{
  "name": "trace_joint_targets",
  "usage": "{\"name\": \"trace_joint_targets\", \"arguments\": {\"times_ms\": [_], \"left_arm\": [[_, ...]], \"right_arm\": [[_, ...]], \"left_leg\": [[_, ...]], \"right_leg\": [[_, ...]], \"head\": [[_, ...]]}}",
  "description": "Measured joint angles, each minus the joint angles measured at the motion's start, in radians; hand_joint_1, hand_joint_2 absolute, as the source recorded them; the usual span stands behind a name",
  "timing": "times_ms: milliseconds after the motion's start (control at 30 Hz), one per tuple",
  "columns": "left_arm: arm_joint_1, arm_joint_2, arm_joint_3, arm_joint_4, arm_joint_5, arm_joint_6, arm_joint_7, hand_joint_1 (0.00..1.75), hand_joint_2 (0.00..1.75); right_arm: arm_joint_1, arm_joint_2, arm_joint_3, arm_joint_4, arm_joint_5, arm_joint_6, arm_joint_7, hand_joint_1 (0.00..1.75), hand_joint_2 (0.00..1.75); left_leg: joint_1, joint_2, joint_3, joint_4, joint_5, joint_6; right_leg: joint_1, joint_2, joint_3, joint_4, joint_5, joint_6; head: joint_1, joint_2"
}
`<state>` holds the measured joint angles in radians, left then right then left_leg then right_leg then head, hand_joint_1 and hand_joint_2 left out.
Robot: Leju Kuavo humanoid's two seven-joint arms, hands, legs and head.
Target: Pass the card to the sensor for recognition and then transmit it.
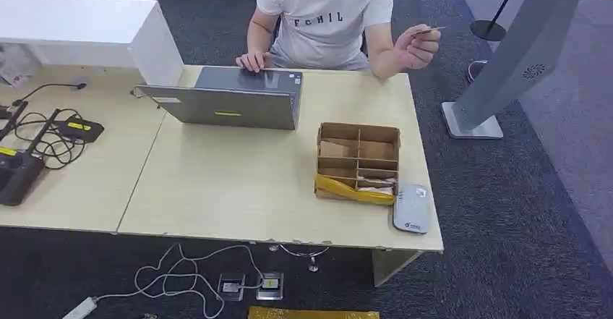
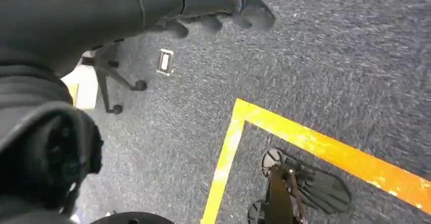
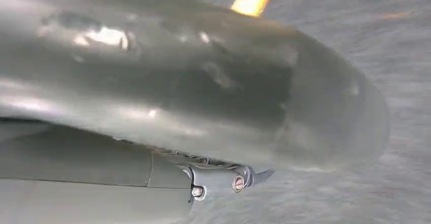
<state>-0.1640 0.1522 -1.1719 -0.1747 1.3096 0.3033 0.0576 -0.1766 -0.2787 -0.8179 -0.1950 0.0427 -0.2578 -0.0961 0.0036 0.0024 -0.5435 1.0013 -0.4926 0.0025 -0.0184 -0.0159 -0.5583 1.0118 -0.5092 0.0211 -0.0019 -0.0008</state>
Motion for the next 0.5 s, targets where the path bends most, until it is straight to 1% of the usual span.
{"name": "trace_joint_targets", "arguments": {"times_ms": [100, 167, 233, 267, 300, 333, 367, 400, 433, 467, 500], "left_arm": [[0.002, 0.001, 0.0, 0.0, 0.005, 0.0, -0.009, 0.0, 0.0], [0.0, 0.0, 0.0, 0.0, 0.005, 0.0, -0.01, 0.0, 0.0], [0.0, -0.001, 0.0, 0.0, 0.005, 0.0, -0.013, 0.0, 0.0], [0.0, -0.001, 0.0, 0.0, 0.005, -0.004, -0.018, 0.0, 0.0], [0.004, 0.0, 0.0, 0.0, 0.005, -0.016, -0.027, 0.0, 0.0], [0.01, 0.001, 0.0, 0.0, 0.004, -0.025, -0.037, 0.0, 0.0], [0.011, 0.003, 0.0, 0.0, 0.004, -0.031, -0.042, 0.0, 0.0], [0.004, 0.008, 0.0, 0.0, 0.004, -0.033, -0.045, 0.0, 0.0], [-0.004, 0.009, 0.0, 0.0, 0.003, -0.034, -0.046, 0.0, 0.0], [-0.015, 0.01, 0.0, 0.0, 0.003, -0.035, -0.049, 0.0, 0.0], [-0.015, 0.012, 0.0, 0.0, 0.003, -0.035, -0.049, 0.0, 0.0]], "right_arm": [[-0.035, -0.148, -0.038, -0.02, -0.042, 0.039, 0.011, 0.0, 0.0], [-0.058, -0.214, -0.061, -0.026, -0.05, 0.046, 0.027, 0.0, 0.0], [-0.073, -0.258, -0.074, -0.027, -0.053, 0.045, 0.027, 0.0, 0.0], [-0.083, -0.272, -0.079, -0.028, -0.056, 0.04, 0.007, 0.0, 0.0], [-0.119, -0.296, -0.086, -0.032, -0.054, 0.013, -0.057, 0.0, 0.0], [-0.207, -0.33, -0.088, -0.038, -0.018, -0.025, -0.101, 0.0, 0.0], [-0.351, -0.383, -0.078, -0.047, 0.064, -0.07, -0.082, 0.0, 0.0], [-0.511, -0.456, -0.047, -0.065, 0.151, -0.093, 0.002, 0.0, 0.0], [-0.626, -0.507, -0.014, -0.077, 0.195, -0.1, 0.064, 0.0, 0.0], [-0.687, -0.55, 0.018, -0.084, 0.213, -0.108, 0.103, 0.0, 0.0], [-0.719, -0.589, 0.057, -0.091, 0.218, -0.113, 0.117, 0.0, 0.0]], "left_leg": [[0.0, 0.001, -0.001, 0.0, -0.001, 0.001], [-0.001, 0.002, 0.0, 0.001, -0.001, 0.002], [-0.001, 0.002, 0.0, 0.001, -0.001, 0.003], [-0.001, 0.001, -0.002, 0.001, -0.001, 0.004], [-0.002, 0.003, -0.007, 0.001, -0.001, 0.004], [-0.007, 0.009, -0.024, 0.001, -0.001, 0.007], [-0.017, 0.02, -0.026, 0.001, -0.001, 0.008], [-0.029, 0.029, -0.027, 0.003, -0.001, 0.011], [-0.034, 0.026, -0.028, 0.002, -0.001, 0.016], [-0.031, 0.007, -0.03, 0.002, 0.003, 0.02], [-0.019, -0.017, -0.029, 0.002, 0.007, 0.013]], "right_leg": [[0.0, 0.001, 0.0, -0.001, 0.002, 0.003], [-0.001, 0.003, 0.0, -0.001, 0.002, 0.003], [-0.001, 0.002, 0.0, -0.001, 0.002, 0.004], [-0.001, 0.001, 0.001, -0.001, 0.003, 0.004], [-0.002, 0.002, 0.002, 0.0, 0.004, 0.006], [-0.006, 0.01, -0.003, 0.003, 0.007, 0.007], [-0.017, 0.021, -0.016, 0.013, 0.008, 0.009], [-0.029, 0.03, -0.028, 0.022, 0.007, 0.011], [-0.035, 0.025, -0.029, 0.025, 0.0, 0.019], [-0.031, 0.007, -0.021, 0.023, -0.002, 0.02], [-0.02, -0.017, -0.008, 0.015, -0.005, 0.015]], "head": [[0.001, 0.0], [0.001, 0.0], [0.001, 0.0], [0.002, 0.0], [0.001, 0.0], [0.002, 0.0], [0.003, 0.0], [-0.005, 0.0], [-0.018, 0.0], [-0.032, 0.0], [-0.035, 0.0]]}}
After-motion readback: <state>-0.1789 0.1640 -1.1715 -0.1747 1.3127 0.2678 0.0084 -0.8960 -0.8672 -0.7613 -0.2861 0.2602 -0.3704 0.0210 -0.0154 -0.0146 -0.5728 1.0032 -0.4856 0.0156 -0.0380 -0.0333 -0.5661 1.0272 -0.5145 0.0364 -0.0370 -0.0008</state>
